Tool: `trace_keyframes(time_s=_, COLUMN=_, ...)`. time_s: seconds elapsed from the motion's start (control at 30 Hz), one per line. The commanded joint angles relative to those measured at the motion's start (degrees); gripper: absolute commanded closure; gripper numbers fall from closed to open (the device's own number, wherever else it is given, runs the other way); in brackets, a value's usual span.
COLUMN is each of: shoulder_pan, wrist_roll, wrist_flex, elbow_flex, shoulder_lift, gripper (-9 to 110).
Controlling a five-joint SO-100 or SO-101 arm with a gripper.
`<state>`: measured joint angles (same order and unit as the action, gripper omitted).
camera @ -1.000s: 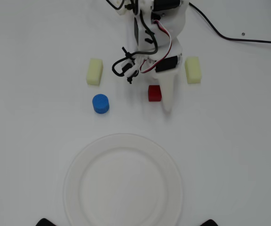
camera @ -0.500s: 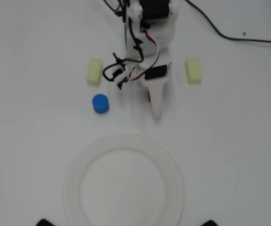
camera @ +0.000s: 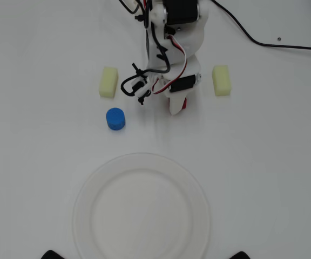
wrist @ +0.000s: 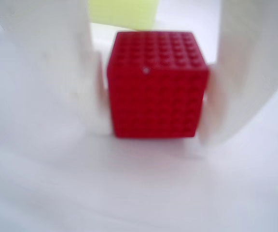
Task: Grasp a red block and put it in the dish.
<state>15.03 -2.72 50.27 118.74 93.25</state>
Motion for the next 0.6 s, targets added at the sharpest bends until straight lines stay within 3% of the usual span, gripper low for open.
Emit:
trace_keyframes(time_s=0.0, shoulder_pan=0.5, wrist_roll=-0.8, wrist_flex=0.0, elbow_flex=-0.4, shoulder_lift=2.7, gripper=101)
trace_keyframes(time_s=0.27, shoulder_pan=-3.8, wrist_roll=-3.7, wrist_flex=-1.1, elbow_flex=6.2, shoulder_lift=27.7, gripper=101)
trace_keyframes(time_s=0.4, shoulder_pan=-7.1, wrist_roll=-7.5, wrist_flex=-10.6, elbow_flex=13.1, shoulder_lift=46.5, gripper=101)
trace_keyframes(time_s=0.57, shoulder_pan=-9.7, wrist_roll=-11.4, wrist_flex=-11.2, elbow_flex=13.5, shoulder_lift=54.2, gripper=101)
